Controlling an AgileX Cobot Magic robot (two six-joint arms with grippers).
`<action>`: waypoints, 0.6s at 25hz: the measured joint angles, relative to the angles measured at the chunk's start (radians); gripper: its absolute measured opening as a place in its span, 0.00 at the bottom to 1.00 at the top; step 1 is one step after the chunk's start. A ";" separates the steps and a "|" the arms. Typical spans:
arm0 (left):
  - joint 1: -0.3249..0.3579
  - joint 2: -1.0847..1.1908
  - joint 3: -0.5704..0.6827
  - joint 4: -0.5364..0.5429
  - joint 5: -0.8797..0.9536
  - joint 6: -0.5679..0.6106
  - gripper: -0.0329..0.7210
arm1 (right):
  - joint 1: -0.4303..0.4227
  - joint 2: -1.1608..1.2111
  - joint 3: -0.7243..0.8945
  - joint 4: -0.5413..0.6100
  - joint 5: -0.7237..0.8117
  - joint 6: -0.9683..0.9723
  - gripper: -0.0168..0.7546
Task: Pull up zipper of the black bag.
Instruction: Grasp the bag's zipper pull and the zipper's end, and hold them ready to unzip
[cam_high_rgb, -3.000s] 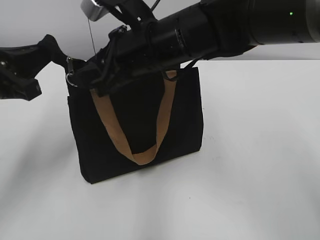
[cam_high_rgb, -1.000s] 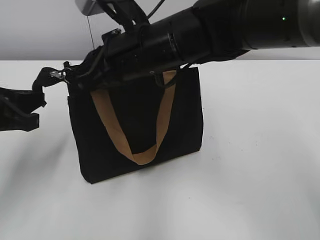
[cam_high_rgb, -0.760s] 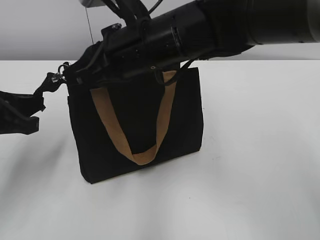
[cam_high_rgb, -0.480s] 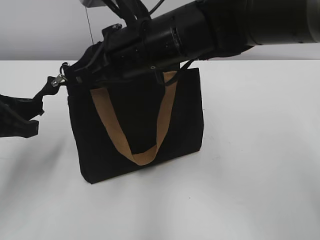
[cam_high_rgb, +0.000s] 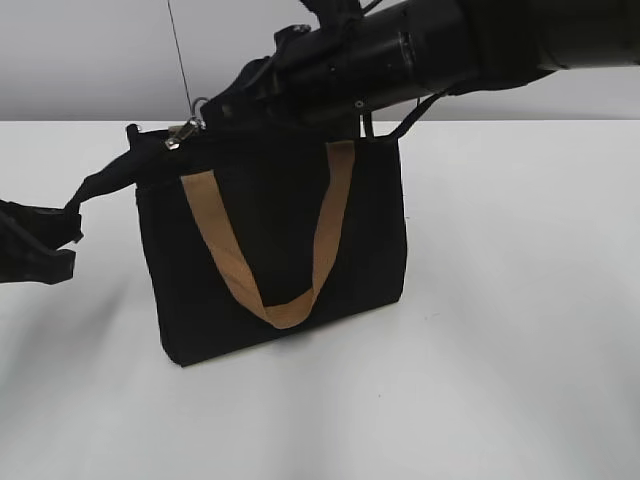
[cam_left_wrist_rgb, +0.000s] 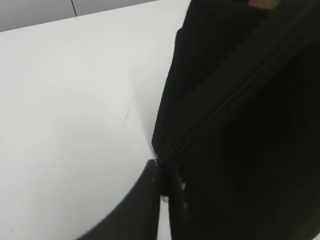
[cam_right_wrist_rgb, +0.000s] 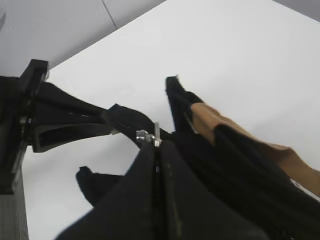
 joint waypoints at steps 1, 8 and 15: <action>0.000 0.000 0.000 0.000 0.000 0.000 0.06 | -0.016 0.000 0.000 0.000 0.002 0.013 0.02; -0.001 0.000 -0.002 0.000 0.007 0.000 0.06 | -0.119 0.000 0.000 -0.027 0.060 0.077 0.02; -0.001 0.000 -0.002 -0.001 0.022 0.000 0.06 | -0.228 -0.001 0.000 -0.167 0.133 0.200 0.02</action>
